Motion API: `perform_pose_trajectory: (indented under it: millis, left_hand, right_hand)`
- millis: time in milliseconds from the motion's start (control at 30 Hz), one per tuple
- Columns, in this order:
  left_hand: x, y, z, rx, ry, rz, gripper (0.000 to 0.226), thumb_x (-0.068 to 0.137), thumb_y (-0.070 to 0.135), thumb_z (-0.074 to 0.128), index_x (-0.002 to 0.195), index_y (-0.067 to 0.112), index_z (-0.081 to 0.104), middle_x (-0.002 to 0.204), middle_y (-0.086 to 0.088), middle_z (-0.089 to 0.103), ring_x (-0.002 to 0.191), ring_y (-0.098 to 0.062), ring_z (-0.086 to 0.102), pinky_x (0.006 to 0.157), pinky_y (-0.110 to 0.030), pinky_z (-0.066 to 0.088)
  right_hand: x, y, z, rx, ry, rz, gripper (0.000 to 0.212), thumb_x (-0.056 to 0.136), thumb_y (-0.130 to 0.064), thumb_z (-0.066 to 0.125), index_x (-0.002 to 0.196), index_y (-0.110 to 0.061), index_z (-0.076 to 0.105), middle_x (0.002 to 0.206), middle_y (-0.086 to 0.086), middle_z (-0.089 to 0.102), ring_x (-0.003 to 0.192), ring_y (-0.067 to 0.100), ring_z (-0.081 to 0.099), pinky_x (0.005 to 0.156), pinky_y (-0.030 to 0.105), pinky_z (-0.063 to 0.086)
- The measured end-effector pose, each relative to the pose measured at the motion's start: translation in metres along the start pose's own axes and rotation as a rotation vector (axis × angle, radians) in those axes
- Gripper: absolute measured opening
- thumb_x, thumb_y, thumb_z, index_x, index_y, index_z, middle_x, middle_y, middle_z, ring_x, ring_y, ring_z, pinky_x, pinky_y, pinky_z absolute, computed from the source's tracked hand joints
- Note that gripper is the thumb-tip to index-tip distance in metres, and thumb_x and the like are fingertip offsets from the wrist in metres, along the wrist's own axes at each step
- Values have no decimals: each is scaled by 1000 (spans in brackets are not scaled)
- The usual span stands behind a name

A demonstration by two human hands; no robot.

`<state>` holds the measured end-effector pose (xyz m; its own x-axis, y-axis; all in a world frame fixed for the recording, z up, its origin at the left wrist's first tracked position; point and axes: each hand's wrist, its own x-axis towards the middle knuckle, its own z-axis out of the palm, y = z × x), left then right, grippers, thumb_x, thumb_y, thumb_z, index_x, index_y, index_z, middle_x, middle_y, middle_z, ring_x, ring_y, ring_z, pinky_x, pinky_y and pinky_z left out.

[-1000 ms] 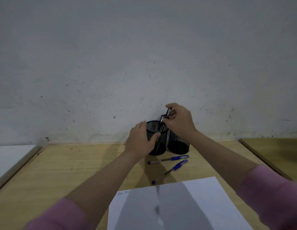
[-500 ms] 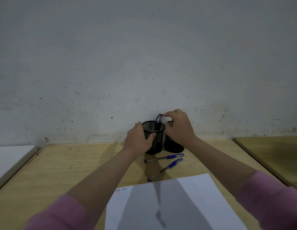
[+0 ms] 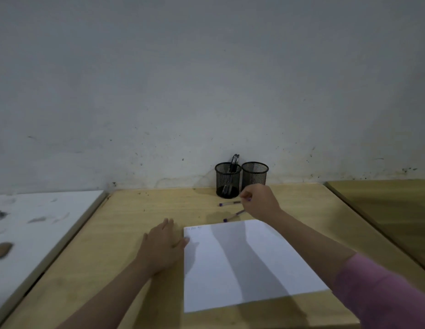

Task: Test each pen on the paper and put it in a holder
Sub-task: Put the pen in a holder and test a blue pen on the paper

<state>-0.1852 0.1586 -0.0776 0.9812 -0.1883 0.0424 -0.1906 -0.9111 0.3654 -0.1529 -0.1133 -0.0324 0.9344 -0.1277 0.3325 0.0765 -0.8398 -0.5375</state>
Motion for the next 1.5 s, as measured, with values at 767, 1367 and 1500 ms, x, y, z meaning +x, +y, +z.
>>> perform_pose_trajectory:
  millis: [767, 1367, 1500]
  left_hand:
    - [-18, -21, 22, 107, 45, 21, 100, 61, 71, 4, 145, 19, 20, 158, 2, 11, 145, -17, 10, 115, -48, 11]
    - [-56, 50, -24, -723, 277, 194, 58, 71, 35, 77, 123, 24, 55, 116, 8, 62, 106, -7, 57, 86, -19, 43]
    - [-67, 73, -31, -746, 347, 269, 45, 69, 26, 79, 112, 23, 64, 100, 6, 67, 88, -9, 63, 77, -19, 51]
  right_hand:
    - [16, 33, 37, -682, -201, -160, 32, 87, -5, 46, 109, -17, 66, 112, 8, 54, 104, 27, 49, 79, 32, 38]
    - [-86, -69, -18, 939, -10, 257, 13, 90, -1, 58, 102, -3, 62, 75, 7, 66, 63, 9, 63, 64, 25, 53]
    - [-99, -87, -28, 979, -24, 286, 9, 91, -10, 60, 91, -5, 67, 73, 5, 66, 67, 13, 60, 63, 27, 53]
